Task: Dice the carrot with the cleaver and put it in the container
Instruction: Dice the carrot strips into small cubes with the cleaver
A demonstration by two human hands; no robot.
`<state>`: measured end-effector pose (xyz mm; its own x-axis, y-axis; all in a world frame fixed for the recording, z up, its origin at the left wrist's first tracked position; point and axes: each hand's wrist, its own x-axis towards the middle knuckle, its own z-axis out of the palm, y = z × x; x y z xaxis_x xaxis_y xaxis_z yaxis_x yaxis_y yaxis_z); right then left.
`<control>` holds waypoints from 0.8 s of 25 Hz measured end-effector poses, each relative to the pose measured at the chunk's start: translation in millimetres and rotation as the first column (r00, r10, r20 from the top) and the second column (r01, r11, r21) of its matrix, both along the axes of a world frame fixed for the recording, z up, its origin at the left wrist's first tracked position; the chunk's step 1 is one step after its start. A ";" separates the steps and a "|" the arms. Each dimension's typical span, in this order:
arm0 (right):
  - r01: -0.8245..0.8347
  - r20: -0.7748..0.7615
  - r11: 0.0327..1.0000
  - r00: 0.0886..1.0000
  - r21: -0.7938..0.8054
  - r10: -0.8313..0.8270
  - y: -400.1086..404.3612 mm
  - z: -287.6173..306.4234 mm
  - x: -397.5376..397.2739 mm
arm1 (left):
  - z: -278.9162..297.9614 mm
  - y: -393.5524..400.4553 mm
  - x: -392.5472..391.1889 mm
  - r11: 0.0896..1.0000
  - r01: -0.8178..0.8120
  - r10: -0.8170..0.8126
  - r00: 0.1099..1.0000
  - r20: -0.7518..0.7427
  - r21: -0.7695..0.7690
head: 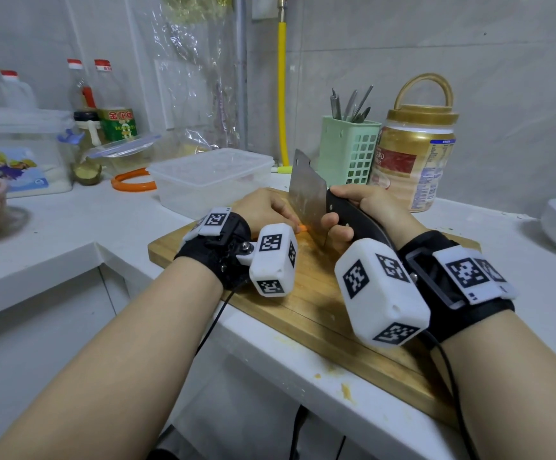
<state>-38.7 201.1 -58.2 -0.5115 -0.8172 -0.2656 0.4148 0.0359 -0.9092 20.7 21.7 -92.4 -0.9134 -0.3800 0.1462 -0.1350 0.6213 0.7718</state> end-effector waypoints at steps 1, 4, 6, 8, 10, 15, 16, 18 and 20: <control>0.006 -0.003 1.000 1.000 0.004 -0.006 -1.0 1.2 0.1 | -0.5 0.0 -0.1 1.000 0.000 0.000 1.000 0.002 0.002; 0.025 -0.008 1.000 1.000 0.014 -0.025 -4.3 1.3 -1.3 | -1.2 -1.5 -1.3 1.000 -0.006 0.006 1.000 0.011 -0.012; 0.036 -0.024 0.999 0.999 0.028 -0.036 -7.7 -2.7 -3.6 | -0.5 -1.7 -1.1 1.000 -0.004 0.004 1.000 0.011 -0.018; 0.045 -0.044 0.998 0.998 0.039 -0.043 -10.0 -6.0 -5.3 | 0.2 -0.3 -0.6 1.000 0.008 -0.008 1.000 0.013 -0.012; 0.041 -0.031 0.999 0.999 0.021 -0.041 -7.9 -7.2 -5.6 | 1.4 1.4 0.0 1.000 0.010 -0.009 1.000 0.023 -0.011; 0.026 0.071 0.999 0.997 -0.038 -0.023 4.6 -5.6 -5.2 | 2.0 -0.3 -0.8 1.000 -0.028 0.028 0.999 0.029 -0.013; 0.033 0.084 0.999 0.996 -0.042 -0.029 5.3 -5.5 -5.3 | 1.5 -0.6 -0.5 0.999 -0.032 0.032 0.999 0.020 -0.005; 0.047 0.087 0.998 0.995 -0.047 -0.043 4.3 -6.0 -5.3 | 0.8 -0.1 0.1 0.999 -0.043 0.043 0.999 0.014 0.007; 0.074 0.058 0.996 0.996 -0.045 -0.071 2.2 -7.8 -5.8 | 0.7 0.5 0.4 0.998 -0.066 0.066 0.998 0.020 0.005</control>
